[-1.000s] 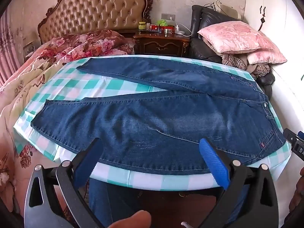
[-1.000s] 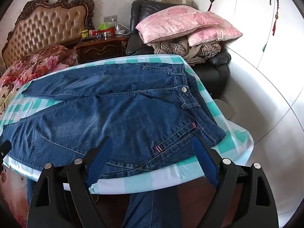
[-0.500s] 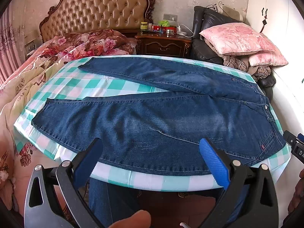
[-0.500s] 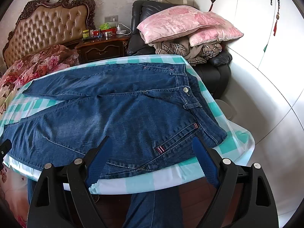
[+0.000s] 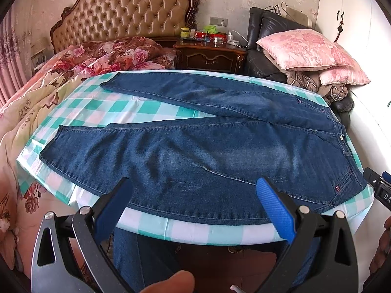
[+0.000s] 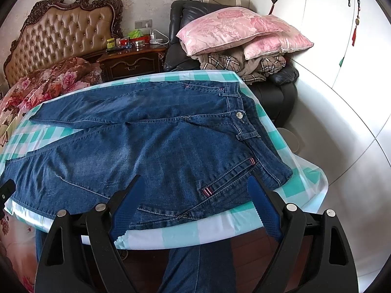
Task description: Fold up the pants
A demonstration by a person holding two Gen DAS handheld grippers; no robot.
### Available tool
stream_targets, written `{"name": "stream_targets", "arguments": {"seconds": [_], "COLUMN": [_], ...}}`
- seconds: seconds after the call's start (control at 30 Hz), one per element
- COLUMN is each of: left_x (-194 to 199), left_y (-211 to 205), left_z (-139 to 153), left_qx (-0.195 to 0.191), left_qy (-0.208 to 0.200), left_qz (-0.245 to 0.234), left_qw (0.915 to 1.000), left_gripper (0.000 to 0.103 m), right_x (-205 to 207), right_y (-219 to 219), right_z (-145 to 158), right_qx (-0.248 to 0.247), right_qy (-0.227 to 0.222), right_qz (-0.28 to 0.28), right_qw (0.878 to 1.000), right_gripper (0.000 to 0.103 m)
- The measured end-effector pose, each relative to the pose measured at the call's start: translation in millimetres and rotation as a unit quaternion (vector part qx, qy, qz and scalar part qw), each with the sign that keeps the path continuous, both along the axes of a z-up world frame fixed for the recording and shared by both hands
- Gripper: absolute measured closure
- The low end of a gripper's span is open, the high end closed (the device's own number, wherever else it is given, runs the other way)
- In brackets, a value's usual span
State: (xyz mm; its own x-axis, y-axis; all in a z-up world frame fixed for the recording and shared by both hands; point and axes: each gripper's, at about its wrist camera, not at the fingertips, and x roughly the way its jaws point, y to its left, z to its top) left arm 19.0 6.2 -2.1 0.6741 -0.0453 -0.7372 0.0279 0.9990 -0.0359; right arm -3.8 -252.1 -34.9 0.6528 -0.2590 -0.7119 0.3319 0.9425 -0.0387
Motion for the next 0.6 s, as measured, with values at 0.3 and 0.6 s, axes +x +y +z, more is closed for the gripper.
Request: {"name": "stream_targets", "arguments": {"seconds": [0.3,0.6], "left_x": [0.1,-0.8], "left_y": [1.4,2.2], "left_z": [0.5,0.3], "left_qx": [-0.002,-0.002], "left_qy": [0.000,0.000], "left_qz": [-0.001,0.000], "left_qw": [1.0000,1.0000], "left_gripper": [0.002,0.002], "right_x": [-1.1,-1.9], "right_y": [-0.3,0.1], "right_z": [0.0,-0.5], "right_qx": [0.000,0.000], "right_qy": [-0.001,-0.002], "right_qz": [0.000,0.000], "right_qw": [1.000,1.000], "right_gripper": [0.020,0.020]}}
